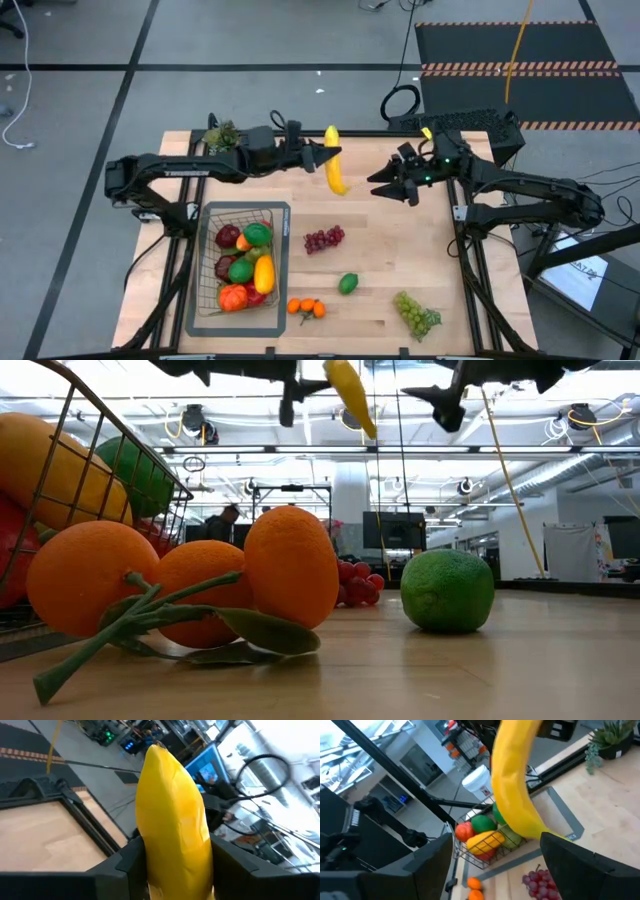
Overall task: Build produce basket
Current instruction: Put the yellow banana into the wire basket
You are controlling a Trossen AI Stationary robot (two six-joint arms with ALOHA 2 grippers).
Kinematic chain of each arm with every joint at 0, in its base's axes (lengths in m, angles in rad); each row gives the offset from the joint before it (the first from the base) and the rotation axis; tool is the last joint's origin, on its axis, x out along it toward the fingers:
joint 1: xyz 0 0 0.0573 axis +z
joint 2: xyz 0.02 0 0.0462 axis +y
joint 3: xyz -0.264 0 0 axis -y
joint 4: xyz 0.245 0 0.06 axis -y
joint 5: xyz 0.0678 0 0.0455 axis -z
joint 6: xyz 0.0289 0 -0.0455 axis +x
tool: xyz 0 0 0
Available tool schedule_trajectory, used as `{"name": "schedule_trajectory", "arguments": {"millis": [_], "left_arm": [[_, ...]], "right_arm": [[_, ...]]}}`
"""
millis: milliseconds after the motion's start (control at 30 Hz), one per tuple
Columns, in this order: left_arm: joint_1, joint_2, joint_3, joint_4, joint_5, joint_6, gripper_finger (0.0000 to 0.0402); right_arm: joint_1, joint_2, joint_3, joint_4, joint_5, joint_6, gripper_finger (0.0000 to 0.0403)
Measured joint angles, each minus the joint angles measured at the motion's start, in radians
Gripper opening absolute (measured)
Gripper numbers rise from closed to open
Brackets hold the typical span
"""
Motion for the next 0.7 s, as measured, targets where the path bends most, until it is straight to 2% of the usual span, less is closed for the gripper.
{"name": "schedule_trajectory", "arguments": {"millis": [367, 533, 700], "left_arm": [[0.019, -0.207, 0.001, -0.328, 0.210, -0.021, 0.0157], [0.011, -0.302, 0.001, -0.514, 0.298, -0.079, 0.0170], [0.016, -0.383, 0.000, -0.638, 0.372, -0.172, 0.0159]], "right_arm": [[0.000, -0.058, 0.000, -0.008, 0.004, 0.013, 0.0293], [0.000, -0.055, 0.000, -0.009, 0.006, 0.002, 0.0293], [0.000, -0.055, 0.000, -0.015, 0.049, -0.012, 0.0293]]}}
